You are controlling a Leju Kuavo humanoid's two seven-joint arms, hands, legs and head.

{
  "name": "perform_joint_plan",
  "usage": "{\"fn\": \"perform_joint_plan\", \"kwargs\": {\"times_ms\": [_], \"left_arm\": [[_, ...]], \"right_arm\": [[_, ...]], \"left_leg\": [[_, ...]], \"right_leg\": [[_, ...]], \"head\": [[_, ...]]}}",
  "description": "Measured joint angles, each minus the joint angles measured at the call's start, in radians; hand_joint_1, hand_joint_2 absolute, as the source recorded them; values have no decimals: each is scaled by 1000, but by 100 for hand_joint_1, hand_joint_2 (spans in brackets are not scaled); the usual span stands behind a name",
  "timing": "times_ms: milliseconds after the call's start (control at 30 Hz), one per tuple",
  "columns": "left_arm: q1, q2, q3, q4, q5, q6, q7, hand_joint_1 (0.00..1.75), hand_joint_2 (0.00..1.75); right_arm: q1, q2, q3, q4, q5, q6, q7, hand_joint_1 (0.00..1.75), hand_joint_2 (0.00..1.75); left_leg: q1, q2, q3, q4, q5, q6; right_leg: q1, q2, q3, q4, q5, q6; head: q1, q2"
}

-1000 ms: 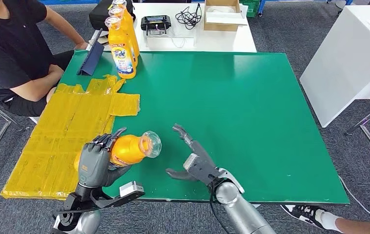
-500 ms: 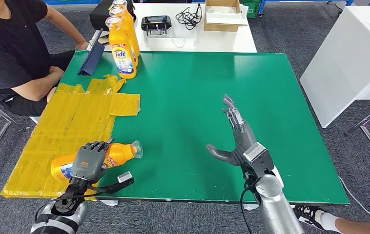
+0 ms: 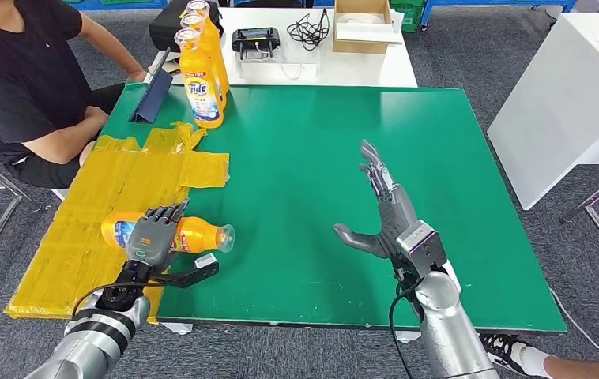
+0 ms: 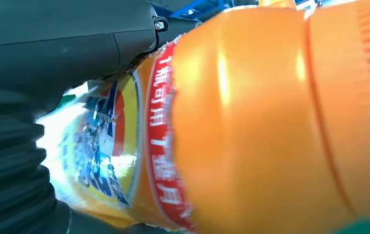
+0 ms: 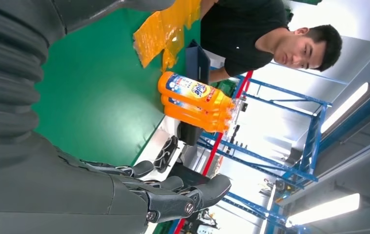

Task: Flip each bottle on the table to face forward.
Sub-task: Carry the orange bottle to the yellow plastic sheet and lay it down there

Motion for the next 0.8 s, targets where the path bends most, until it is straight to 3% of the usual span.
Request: {"fn": "perform_joint_plan", "kwargs": {"times_ms": [300,433,567,700,733,800], "left_arm": [[3,3,0,6,24,8,-33,0,175],[50,19,-10,-64,-11,35,-36,0,175],[151,65,-47,-210,-48,105,50,0,0],[249,145,-93,-423,-46,116,179,0,0],[267,148,-86,-488,-32,116,161,0,0],[286,98,-26,-615,59,117,-4,0,0]], "right_arm": [[0,0,0,4,7,-5,0,0,175],[0,0,2,11,40,-26,-3,0,0],[0,1,14,17,73,-48,-4,0,0],[0,3,44,29,106,-70,-1,0,0],[0,4,55,32,113,-80,-1,0,0],[0,8,79,37,119,-101,0,0,0]], "left_leg": [[0,0,1,0,1,0],[0,0,1,0,1,0],[1,3,-1,0,1,0],[1,2,-3,0,1,0],[1,1,-3,0,1,0],[0,-2,-5,0,2,0]], "right_leg": [[0,-1,2,0,0,0],[0,0,1,1,0,0],[1,2,-3,1,0,0],[2,1,-6,0,0,0],[2,1,-6,0,0,0],[2,-2,-6,0,0,0]], "head": [[0,0],[0,0],[0,0],[0,0],[0,0],[0,0]]}}
